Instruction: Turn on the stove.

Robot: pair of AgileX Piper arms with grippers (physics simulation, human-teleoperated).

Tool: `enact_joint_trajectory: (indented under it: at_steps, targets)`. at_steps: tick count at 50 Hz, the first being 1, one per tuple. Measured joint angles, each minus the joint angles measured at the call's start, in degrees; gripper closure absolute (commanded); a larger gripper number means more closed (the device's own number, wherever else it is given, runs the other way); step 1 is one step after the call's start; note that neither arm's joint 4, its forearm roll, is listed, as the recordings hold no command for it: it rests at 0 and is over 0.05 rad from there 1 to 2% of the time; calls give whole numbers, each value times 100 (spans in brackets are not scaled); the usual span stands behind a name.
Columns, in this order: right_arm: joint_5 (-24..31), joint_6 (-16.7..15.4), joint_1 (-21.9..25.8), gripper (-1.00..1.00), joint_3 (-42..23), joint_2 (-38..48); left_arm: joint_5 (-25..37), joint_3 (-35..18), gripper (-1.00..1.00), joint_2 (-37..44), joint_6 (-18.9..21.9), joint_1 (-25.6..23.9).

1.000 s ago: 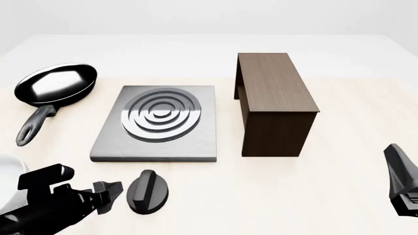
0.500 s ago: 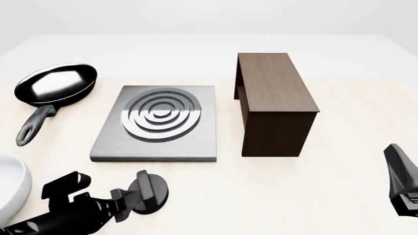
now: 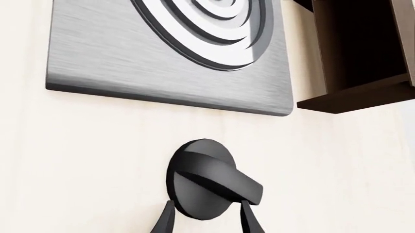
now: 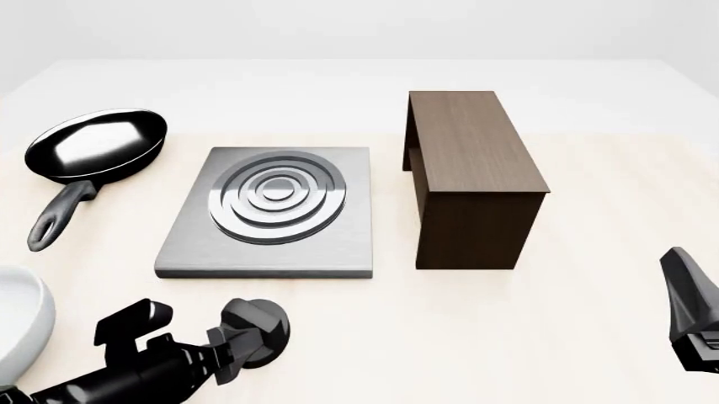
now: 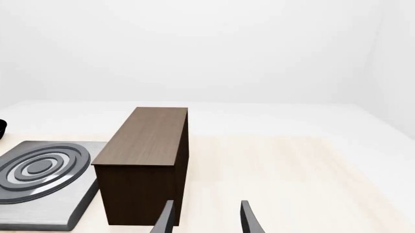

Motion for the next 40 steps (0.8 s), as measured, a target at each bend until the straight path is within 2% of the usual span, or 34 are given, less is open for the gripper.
enact_joint_trajectory:
  at_steps: [16,24,38,40]
  targets:
    - [0,0,0,-100,0,0,78,-3,-100,-36,164,72]
    - [0,0,0,-100,0,0,415,-3,-100,-348,275,126]
    - [0,0,0,-100,0,0,1807,-93,-100,-1672,718,411]
    - [0,0,0,-100,0,0,2419,-289,-100,-2123,1071,759]
